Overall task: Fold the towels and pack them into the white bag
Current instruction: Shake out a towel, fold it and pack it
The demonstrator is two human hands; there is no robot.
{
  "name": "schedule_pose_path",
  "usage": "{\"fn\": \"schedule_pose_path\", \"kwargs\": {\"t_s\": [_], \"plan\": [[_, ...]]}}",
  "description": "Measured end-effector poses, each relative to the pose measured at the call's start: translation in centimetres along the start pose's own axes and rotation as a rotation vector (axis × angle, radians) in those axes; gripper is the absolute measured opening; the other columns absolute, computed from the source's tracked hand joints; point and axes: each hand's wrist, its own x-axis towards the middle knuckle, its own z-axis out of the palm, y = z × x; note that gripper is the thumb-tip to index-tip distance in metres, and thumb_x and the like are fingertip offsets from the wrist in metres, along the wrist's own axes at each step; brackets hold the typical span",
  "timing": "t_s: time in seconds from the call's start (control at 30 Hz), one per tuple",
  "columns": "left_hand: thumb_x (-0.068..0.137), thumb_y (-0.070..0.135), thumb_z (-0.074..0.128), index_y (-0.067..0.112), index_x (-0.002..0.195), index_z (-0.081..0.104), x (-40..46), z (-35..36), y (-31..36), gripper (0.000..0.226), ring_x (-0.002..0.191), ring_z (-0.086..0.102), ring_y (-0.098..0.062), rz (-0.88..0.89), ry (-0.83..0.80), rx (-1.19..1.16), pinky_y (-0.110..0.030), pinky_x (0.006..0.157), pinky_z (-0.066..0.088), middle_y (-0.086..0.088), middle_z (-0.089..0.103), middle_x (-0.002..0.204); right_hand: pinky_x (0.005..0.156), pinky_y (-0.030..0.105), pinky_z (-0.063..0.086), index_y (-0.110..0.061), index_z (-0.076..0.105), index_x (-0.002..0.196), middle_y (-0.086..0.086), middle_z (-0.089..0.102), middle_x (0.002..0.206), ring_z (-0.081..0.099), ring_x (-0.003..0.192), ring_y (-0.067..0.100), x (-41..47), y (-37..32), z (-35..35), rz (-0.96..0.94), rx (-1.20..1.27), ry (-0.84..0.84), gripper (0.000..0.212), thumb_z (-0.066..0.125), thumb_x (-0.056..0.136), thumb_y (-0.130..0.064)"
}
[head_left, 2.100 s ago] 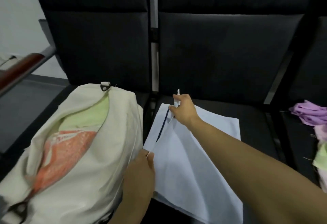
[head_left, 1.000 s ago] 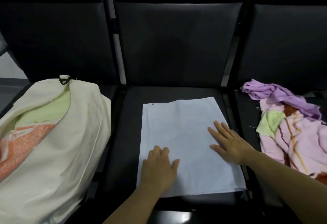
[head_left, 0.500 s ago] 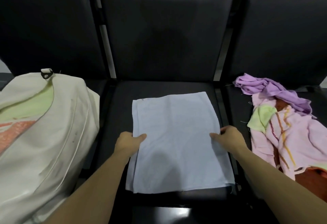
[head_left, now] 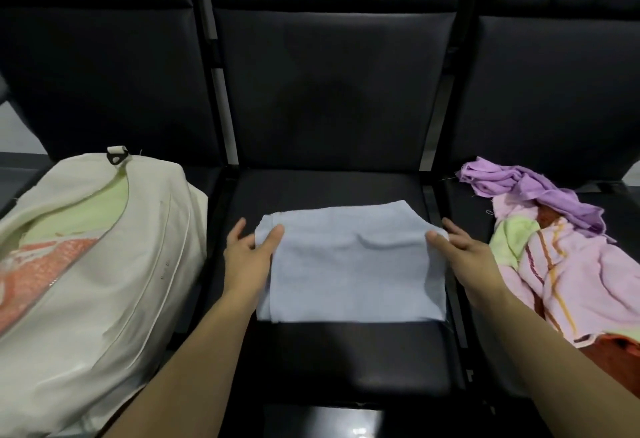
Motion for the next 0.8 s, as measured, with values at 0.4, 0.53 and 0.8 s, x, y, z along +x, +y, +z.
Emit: {"fn": "schedule_pose_path", "kwargs": {"t_s": [0.4,0.53,0.8], "plan": [[0.092,0.041,0.074,0.031,0.127,0.059,-2.8,-2.7,3.1,0.039,0.112,0.064,-0.006,0.295,0.002,-0.11,-0.031,0.094,0.052,0.013,0.067,0.12,0.075,0.011,0.052,-0.036,0.063,0.103,-0.023,0.071,0.098,0.066,0.09,-0.004,-4.6,-5.4,1.0,-0.397,0.02,0.037,0.016,0.068,0.095,-0.023],[0.094,0.036,0.071,0.029,0.116,0.062,-2.4,-2.4,2.5,0.025,0.098,0.067,-0.002,0.22,-0.043,-0.06,-0.026,0.084,0.053,0.012,0.07,0.11,0.073,0.013,0.052,-0.036,0.06,0.104,-0.022,0.069,0.099,0.065,0.089,-0.005,-3.9,-4.0,1.7,-0.316,-0.057,0.025,0.015,0.069,0.095,-0.028],[0.089,0.037,0.074,0.022,0.121,0.064,0.1,-1.6,-2.1,0.037,0.106,0.062,-0.02,0.049,-0.034,0.486,-0.034,0.093,0.051,-0.002,0.06,0.123,0.08,0.037,0.045,-0.017,0.053,0.104,0.005,0.056,0.11,0.059,0.098,0.028,-2.0,4.6,1.5,-0.122,-0.708,0.128,0.041,0.077,0.084,-0.044]]}}
